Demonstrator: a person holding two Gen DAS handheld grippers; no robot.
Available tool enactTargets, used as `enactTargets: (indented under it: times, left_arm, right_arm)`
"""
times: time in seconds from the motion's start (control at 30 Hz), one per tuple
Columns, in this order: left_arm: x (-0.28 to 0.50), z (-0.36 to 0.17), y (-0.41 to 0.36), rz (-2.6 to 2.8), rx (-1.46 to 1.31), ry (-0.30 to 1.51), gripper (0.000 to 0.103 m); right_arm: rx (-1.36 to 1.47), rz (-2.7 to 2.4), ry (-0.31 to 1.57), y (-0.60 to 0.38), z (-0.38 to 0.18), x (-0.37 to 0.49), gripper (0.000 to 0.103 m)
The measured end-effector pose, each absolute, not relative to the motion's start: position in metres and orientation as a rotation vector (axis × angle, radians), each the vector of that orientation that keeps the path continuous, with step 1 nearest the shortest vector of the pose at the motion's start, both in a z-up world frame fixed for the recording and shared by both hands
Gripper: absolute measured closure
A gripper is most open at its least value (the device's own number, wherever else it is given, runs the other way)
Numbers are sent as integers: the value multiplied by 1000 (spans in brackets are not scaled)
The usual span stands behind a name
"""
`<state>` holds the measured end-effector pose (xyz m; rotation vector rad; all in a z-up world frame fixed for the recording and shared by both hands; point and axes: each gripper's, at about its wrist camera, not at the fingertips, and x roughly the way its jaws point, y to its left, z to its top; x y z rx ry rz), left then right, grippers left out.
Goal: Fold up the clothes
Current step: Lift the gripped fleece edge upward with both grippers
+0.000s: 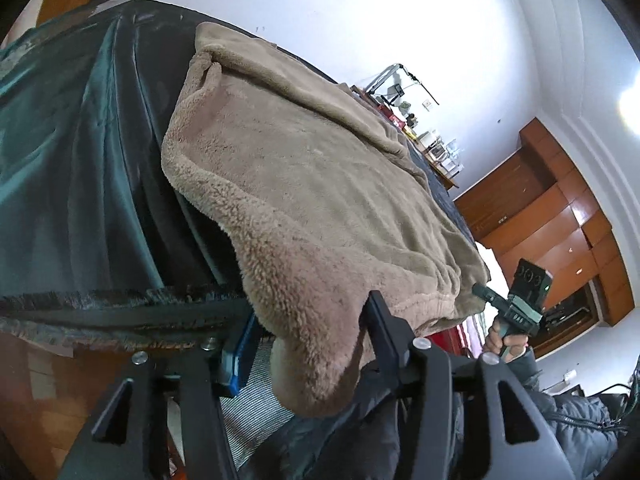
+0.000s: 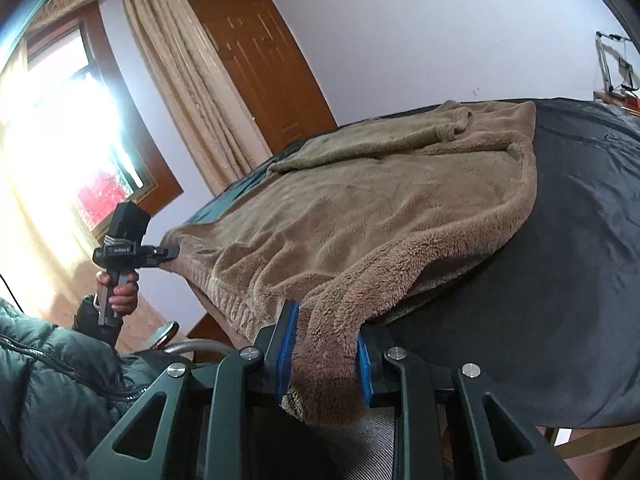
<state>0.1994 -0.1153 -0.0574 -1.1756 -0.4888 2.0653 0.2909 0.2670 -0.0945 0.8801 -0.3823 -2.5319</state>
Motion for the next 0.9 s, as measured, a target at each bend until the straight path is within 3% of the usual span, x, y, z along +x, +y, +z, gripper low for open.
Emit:
enactTargets:
  times: [0.07,0.1,0.2,0.5,0.9]
  left_arm:
    - [199,-57,-113,2054,-1176,-492,52]
    - [200,-56,-111,2047,-1177,-490,65]
    - [203,-49,-107,2051,-1164,-469,77]
    - [194,-13,-114,2087,-1065,-551,79]
    - [182,-40,-116,2074,-1180,-610,79]
  right_arm:
    - [897,-2538,-369,265,-97,290,75]
    - [901,-2541,-366,265,-98,291,75]
    - [865,-2537,-373,265,-95,295,76]
    - [616,-2517,-592,292,-73,299,76]
    - [751,-2539,-560,287,-87,286,76]
